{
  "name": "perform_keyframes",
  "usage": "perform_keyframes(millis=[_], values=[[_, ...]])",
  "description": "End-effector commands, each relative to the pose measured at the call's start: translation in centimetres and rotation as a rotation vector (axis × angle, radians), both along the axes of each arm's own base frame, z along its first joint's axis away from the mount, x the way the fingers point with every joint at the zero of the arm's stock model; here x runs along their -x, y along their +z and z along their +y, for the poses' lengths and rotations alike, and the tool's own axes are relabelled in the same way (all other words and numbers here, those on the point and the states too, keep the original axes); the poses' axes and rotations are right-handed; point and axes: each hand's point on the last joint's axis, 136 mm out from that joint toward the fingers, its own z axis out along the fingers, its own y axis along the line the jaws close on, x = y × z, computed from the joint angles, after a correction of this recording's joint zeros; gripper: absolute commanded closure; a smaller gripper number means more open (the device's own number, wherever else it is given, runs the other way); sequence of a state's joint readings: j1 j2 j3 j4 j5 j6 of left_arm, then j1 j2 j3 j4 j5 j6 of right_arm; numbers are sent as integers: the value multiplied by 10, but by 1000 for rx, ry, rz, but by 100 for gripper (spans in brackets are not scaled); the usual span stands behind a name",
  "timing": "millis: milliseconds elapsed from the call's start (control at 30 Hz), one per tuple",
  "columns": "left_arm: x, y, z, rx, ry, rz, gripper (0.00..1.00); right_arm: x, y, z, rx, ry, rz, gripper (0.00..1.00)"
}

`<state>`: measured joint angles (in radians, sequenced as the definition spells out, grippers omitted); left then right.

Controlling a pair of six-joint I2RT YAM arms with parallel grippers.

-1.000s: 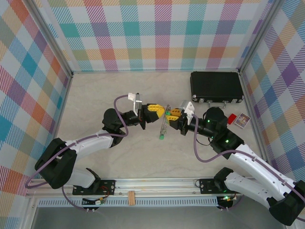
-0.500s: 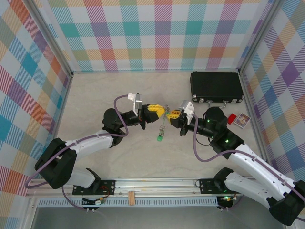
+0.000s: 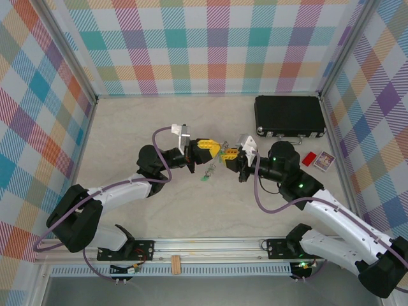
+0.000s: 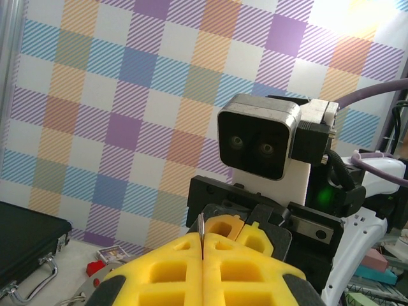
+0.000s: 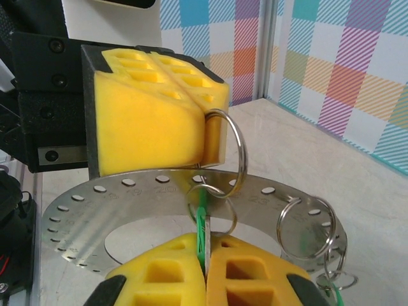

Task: Put the keys on the keyring

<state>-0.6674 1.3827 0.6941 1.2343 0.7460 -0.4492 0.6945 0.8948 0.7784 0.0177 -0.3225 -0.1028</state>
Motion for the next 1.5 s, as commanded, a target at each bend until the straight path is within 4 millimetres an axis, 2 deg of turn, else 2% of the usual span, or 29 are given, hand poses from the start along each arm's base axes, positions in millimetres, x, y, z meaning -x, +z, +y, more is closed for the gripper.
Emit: perform_keyframes(millis=[0,333,1033,1467], values=[[17,24,7,67,-10,-95,100,6,18,-2,5,14,-50,100],[16,19,6,58,-10,-90,100,10,30,-10,26,1,-75,100],[18,5,0,17,-58,-72,100,5,46,-21,76,-57,-150,100],[19,-6,-3,-18,-74,-57,100,1,52,-21,110,-64,-173,100]])
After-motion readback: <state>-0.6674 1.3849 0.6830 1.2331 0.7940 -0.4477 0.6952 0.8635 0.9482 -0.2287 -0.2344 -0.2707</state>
